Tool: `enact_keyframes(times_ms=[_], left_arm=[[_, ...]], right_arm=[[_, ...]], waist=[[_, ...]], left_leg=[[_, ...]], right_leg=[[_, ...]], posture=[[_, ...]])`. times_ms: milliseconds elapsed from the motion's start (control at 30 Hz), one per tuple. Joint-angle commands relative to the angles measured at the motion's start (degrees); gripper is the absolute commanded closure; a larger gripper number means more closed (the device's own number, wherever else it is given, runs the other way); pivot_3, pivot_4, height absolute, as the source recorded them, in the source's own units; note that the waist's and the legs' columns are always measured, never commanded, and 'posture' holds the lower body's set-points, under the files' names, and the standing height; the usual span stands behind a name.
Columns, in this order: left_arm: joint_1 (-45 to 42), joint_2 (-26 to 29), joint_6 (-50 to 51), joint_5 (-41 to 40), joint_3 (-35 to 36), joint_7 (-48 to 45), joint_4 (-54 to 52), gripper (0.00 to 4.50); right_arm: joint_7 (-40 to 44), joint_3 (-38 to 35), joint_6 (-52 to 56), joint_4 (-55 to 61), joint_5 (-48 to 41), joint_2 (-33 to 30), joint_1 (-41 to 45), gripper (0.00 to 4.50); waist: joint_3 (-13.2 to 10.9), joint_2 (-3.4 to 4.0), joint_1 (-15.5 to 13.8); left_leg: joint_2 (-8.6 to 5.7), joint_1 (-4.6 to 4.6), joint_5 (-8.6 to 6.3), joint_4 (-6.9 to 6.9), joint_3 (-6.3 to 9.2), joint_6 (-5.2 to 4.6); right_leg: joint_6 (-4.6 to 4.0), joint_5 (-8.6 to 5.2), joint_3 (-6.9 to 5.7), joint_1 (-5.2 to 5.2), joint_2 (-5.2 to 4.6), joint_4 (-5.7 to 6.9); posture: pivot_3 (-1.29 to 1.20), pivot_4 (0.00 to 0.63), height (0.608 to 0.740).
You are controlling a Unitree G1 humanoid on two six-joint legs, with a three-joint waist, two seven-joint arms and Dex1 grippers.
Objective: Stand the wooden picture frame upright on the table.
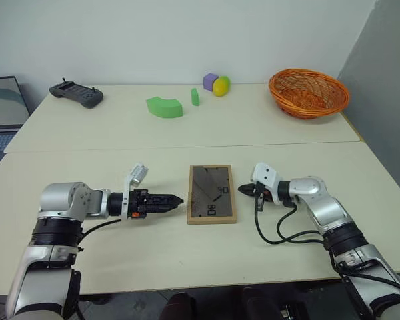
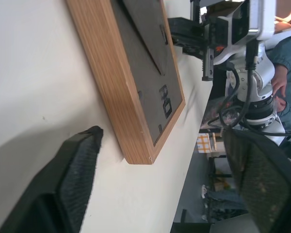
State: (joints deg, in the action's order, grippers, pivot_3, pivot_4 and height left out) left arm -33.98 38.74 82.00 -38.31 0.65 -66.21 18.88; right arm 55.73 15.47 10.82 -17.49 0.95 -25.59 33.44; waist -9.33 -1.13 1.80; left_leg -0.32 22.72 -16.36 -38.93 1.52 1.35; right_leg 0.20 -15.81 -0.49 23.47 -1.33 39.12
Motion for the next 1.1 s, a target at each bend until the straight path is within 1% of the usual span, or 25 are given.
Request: enact_keyframes(times_ms=[33,233,300,400,567,633,667,700,767,867,933,967,1033,1100], left_arm=[[0.43,-1.88,-0.14,0.07,-0.02,2.36,2.57,0.01],[-1.62,-5.51,-2.06,1.81,1.41,6.36,9.44,0.01],[-2.3,-6.57,-3.11,2.41,1.99,7.41,11.38,0.01],[-2.15,-7.16,-4.23,2.49,1.15,7.1,10.91,0.01],[-1.16,-7.76,-4.34,0.65,0.97,6.25,6.41,0.01],[-0.77,-7.24,-3.8,-0.35,1.51,5.49,5.16,0.37],[-0.64,-7.04,-3.57,-0.61,1.82,5.51,4.83,0.47],[-0.55,-6.93,-3.44,-0.78,2.03,5.61,4.63,0.73],[-0.03,-6.58,-3.34,-1.22,2.48,5.54,3.92,1.06],[0.65,-6.48,-3.57,-1.73,3.28,5.65,2.78,1.68],[0.92,-6.51,-4.25,-1.79,3.89,6.05,2.06,2.21],[1.0,-6.52,-4.62,-1.76,4.12,6.3,1.81,2.41],[0.39,-7.35,-5.36,-2.53,6.32,7.81,0.64,2.84],[-0.41,-8.39,-4.97,-4.03,8.97,9.72,-1.03,3.12]], right_arm=[[-0.29,0.82,1.5,4.59,-0.54,1.27,-0.88,4.5],[-1.06,2.02,2.82,5.58,-0.17,3.55,-0.18,4.5],[-1.28,2.48,3.09,5.59,-0.06,4.4,0.19,4.5],[-1.68,3.02,3.22,5.42,0.24,5.46,0.68,4.5],[-2.19,3.18,3.49,5.26,0.07,6.12,1.05,4.5],[-2.14,3.02,2.93,4.75,0.19,5.29,0.72,4.5],[-2.2,2.8,2.78,4.54,0.24,4.83,0.52,4.5],[-2.25,2.66,2.71,4.42,0.25,4.54,0.4,4.5],[-2.31,2.29,2.75,4.57,0.08,3.81,0.01,4.5],[-2.45,2.16,2.46,4.74,-0.06,2.78,-0.54,4.5],[-2.56,2.0,2.39,4.83,-0.13,2.2,-0.67,4.5],[-2.61,1.93,2.42,4.9,-0.17,2.02,-0.65,4.5],[-3.04,0.45,3.57,6.03,-0.83,1.2,-0.04,4.5],[-2.84,-1.44,5.37,7.27,-1.94,-0.07,0.93,4.5]], waist=[[0.0,0.0,-0.01],[0.15,0.15,-0.19],[0.23,0.16,-0.36],[0.32,0.26,-0.47],[0.32,0.26,-0.52],[0.31,0.26,-0.54],[0.31,0.26,-0.53],[0.31,0.26,-0.51],[0.31,0.25,-0.38],[0.3,0.25,-0.15],[0.3,0.24,-0.11],[0.3,0.24,-0.11],[0.29,0.24,-0.14],[0.28,0.22,-0.23]], left_leg=[[0.0,0.0,0.0,0.0,0.0,0.0],[-0.04,-0.14,-0.01,0.01,-0.02,-0.02],[-0.05,-0.25,-0.1,0.01,-0.01,-0.18],[-0.09,-0.31,-0.11,0.0,0.0,-0.19],[-0.1,-0.34,-0.09,0.0,0.01,-0.16],[-0.1,-0.34,-0.09,-0.01,0.0,-0.15],[-0.1,-0.33,-0.09,-0.01,0.0,-0.15],[-0.1,-0.33,-0.09,-0.01,0.0,-0.15],[-0.1,-0.29,-0.08,0.0,0.0,-0.14],[-0.08,-0.26,-0.08,0.01,0.0,-0.14],[-0.06,-0.24,-0.09,0.02,0.0,-0.15],[-0.06,-0.24,-0.09,0.02,0.01,-0.15],[-0.06,-0.23,-0.1,0.03,0.01,-0.18],[-0.06,-0.18,-0.11,0.02,0.01,-0.18]], right_leg=[[0.0,0.0,0.0,0.0,0.0,0.0],[0.0,0.0,0.01,-0.12,-0.02,0.04],[0.0,0.0,-0.03,-0.23,-0.03,0.05],[0.0,0.0,-0.04,-0.26,-0.07,0.14],[0.0,0.0,-0.03,-0.26,-0.09,0.22],[0.0,0.0,-0.03,-0.26,-0.09,0.21],[0.0,0.0,-0.03,-0.26,-0.09,0.19],[0.0,0.0,0.0,-0.25,-0.09,0.18],[0.0,0.0,-0.01,-0.23,-0.09,0.13],[0.0,0.0,0.03,-0.22,-0.07,0.04],[0.0,0.0,0.02,-0.21,-0.06,0.02],[0.0,0.0,0.03,-0.2,-0.05,0.02],[0.0,0.0,0.01,-0.2,-0.05,0.01],[0.0,0.0,-0.02,-0.18,-0.07,0.0]], posture=[[0.0,0.15,0.74],[0.0,0.15,0.74],[0.0,0.15,0.74],[0.0,0.15,0.74],[0.0,0.15,0.74],[0.0,0.15,0.74],[0.0,0.15,0.74],[0.0,0.15,0.74],[0.0,0.15,0.74],[0.0,0.15,0.74],[0.0,0.15,0.74],[0.0,0.15,0.74],[0.0,0.15,0.74],[0.0,0.15,0.74]])
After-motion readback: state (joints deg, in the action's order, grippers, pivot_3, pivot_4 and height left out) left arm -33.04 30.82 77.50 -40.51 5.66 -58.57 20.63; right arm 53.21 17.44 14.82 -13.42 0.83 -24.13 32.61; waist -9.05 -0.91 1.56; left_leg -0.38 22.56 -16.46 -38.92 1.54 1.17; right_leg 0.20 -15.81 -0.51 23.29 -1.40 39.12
